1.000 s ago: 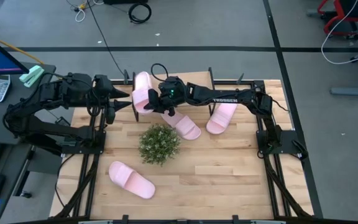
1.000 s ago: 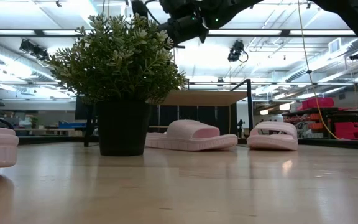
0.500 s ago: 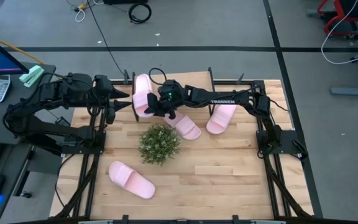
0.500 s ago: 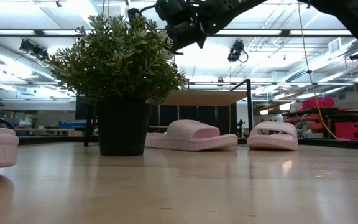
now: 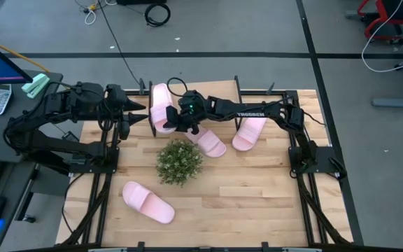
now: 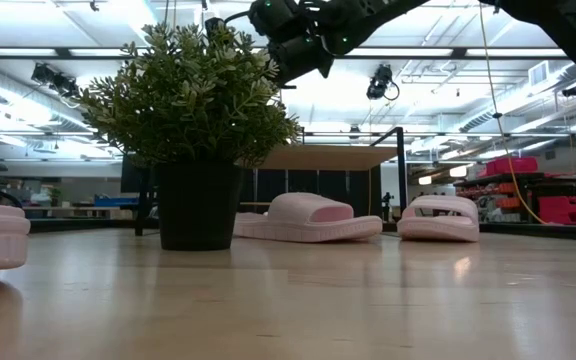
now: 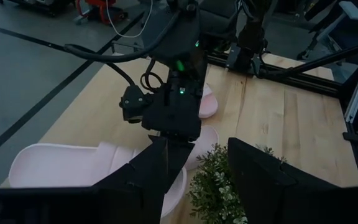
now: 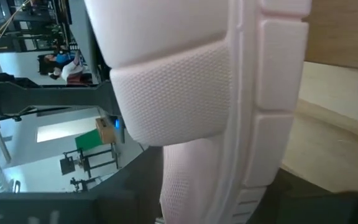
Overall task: Pick and place slides into the shelf
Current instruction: Put the pink slide on the shelf
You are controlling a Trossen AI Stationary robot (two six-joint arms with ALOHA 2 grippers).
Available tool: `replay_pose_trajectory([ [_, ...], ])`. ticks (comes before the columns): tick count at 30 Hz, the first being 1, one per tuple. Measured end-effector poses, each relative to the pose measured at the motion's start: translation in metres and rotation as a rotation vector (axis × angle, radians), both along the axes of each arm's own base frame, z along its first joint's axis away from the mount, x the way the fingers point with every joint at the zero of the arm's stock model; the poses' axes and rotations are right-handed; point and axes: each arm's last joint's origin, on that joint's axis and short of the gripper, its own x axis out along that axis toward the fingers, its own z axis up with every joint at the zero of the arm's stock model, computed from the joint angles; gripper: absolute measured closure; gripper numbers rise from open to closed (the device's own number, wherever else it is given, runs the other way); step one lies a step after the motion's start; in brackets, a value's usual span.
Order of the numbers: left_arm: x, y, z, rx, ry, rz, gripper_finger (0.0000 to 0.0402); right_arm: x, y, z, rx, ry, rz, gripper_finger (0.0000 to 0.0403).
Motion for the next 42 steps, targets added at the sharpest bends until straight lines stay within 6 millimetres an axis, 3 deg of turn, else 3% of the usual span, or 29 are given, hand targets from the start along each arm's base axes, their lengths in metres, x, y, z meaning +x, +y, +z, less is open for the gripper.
replay_pose_trajectory([
  [12, 0.0, 0.0, 0.0, 0.0, 0.0, 0.0, 0.0228, -0.002, 0.0, -0.003, 0.015, 0.033, 0.021, 0.0174],
  [42, 0.0, 0.0, 0.0, -0.001, -0.001, 0.001, 0.0226, -0.006, -0.013, -0.003, 0.0, 0.009, 0.1, 0.0169],
])
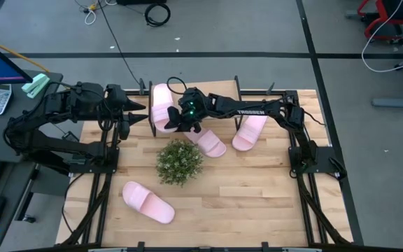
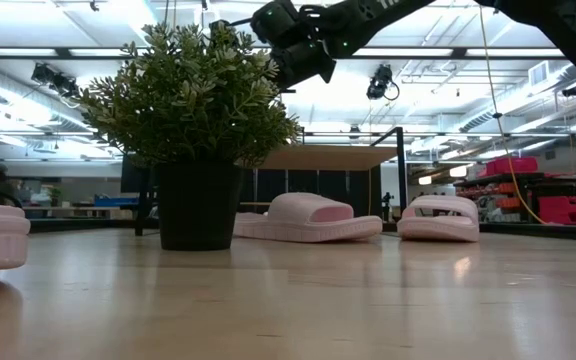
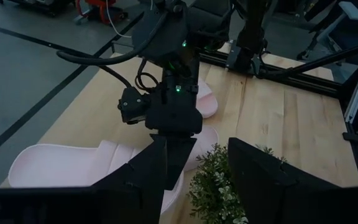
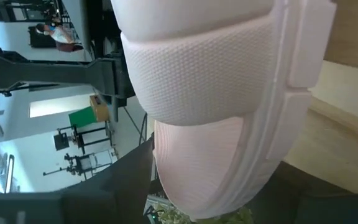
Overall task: Pick and place slides into the shelf
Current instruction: Put the pink slide on the shelf
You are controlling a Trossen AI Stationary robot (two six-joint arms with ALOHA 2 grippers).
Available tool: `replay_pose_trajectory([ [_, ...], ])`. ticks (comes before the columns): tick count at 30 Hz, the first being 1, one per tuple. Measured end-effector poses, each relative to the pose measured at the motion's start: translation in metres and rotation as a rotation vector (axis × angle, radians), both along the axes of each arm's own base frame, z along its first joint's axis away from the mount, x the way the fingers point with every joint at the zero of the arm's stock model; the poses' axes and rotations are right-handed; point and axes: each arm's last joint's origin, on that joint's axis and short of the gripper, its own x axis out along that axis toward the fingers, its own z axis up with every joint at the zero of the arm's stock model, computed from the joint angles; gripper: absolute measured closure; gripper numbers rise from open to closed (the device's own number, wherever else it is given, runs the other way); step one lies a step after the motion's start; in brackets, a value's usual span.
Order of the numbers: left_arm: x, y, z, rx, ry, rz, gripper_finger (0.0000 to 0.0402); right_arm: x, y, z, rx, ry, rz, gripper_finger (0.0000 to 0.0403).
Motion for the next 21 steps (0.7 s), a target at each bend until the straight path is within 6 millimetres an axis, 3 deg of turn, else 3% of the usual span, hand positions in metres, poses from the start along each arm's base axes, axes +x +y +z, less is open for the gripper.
replay_pose_trajectory([
  [21, 0.0, 0.0, 0.0, -0.002, -0.001, 0.0, 0.0228, -0.0016, -0.0016, -0.0084, -0.015, 0.045, 0.026, 0.0169],
])
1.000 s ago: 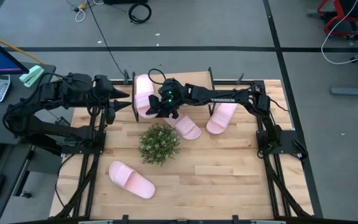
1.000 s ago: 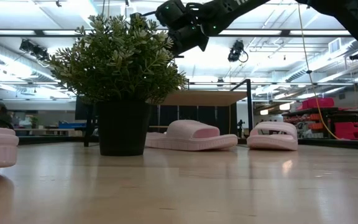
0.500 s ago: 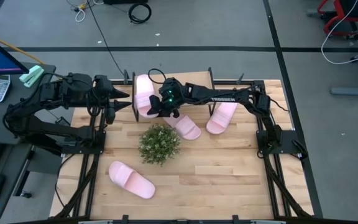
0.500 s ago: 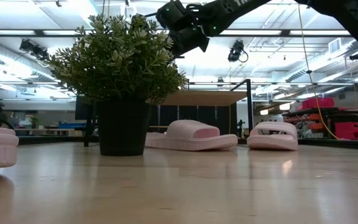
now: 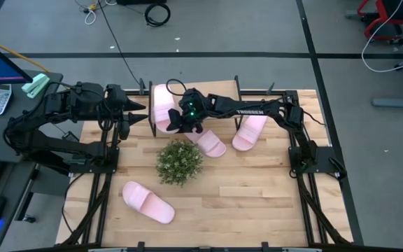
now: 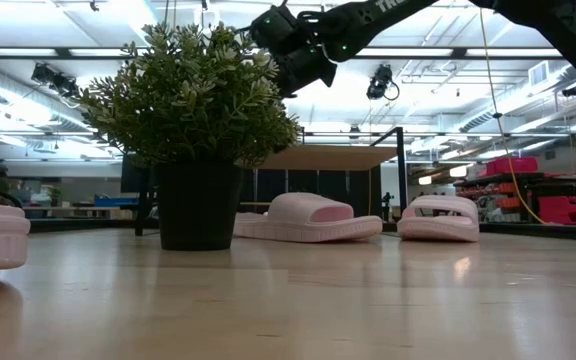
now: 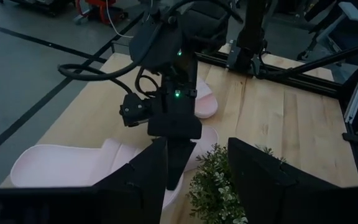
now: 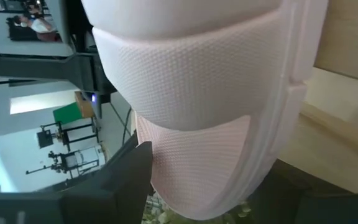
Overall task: Pick and place slides into the shelf
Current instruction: Put the pink slide on the shelf
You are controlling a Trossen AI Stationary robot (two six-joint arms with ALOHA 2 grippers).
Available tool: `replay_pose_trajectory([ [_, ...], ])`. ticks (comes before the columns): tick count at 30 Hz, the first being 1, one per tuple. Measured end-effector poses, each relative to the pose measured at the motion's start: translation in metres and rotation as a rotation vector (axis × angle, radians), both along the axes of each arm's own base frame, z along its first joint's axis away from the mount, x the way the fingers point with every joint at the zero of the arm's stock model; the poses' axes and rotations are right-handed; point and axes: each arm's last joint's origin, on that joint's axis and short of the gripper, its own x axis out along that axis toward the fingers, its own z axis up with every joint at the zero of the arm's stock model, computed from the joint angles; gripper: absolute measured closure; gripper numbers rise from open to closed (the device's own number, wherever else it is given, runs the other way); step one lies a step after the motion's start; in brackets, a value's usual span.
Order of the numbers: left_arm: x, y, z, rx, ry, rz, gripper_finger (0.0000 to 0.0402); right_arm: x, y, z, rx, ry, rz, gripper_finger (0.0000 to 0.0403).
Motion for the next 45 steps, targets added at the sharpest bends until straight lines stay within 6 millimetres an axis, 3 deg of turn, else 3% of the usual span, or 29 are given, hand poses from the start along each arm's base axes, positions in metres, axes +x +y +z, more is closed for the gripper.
replay_pose_trajectory([
  [38, 0.0, 0.0, 0.0, -0.037, -0.012, 0.019, 0.0221, -0.0024, -0.0007, -0.002, -0.009, 0.007, 0.059, 0.0169],
  [45, 0.0, 0.0, 0.0, -0.036, -0.012, 0.019, 0.0223, -0.0027, -0.0003, -0.0011, 0.017, -0.008, 0.102, 0.0146],
])
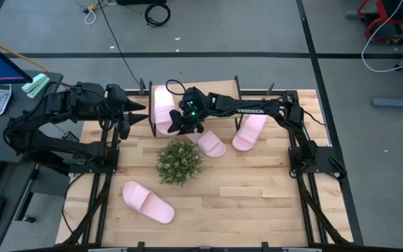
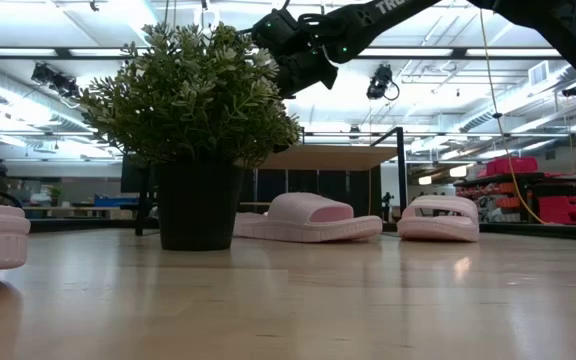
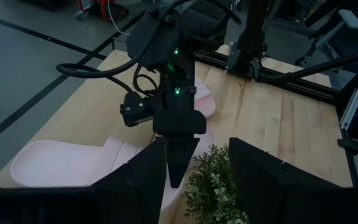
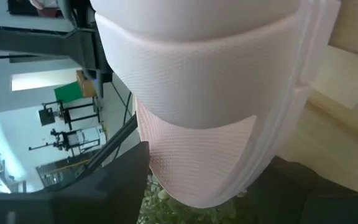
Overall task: Pick and place slides into the shelf
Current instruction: Put the pink slide on the shelf
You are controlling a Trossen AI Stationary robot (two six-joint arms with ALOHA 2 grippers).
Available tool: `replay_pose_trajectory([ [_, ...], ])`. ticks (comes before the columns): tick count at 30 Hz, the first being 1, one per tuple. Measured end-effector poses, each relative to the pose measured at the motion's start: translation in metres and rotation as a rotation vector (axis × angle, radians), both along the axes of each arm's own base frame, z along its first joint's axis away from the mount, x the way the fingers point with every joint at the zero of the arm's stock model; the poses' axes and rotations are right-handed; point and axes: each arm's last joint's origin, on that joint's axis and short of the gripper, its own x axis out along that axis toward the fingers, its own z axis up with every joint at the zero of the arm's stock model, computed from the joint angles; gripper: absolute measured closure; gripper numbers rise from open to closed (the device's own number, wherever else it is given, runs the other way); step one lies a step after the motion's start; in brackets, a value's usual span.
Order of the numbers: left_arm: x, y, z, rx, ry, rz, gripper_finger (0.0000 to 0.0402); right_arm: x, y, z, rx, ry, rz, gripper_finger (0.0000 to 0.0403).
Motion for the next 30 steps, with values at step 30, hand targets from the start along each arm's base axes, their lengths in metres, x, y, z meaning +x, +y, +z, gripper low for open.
replay_pose_trajectory([
  [30, 0.0, 0.0, 0.0, -0.001, -0.001, 0.017, 0.0214, -0.004, -0.009, 0.001, 0.033, -0.029, 0.071, 0.0089],
])
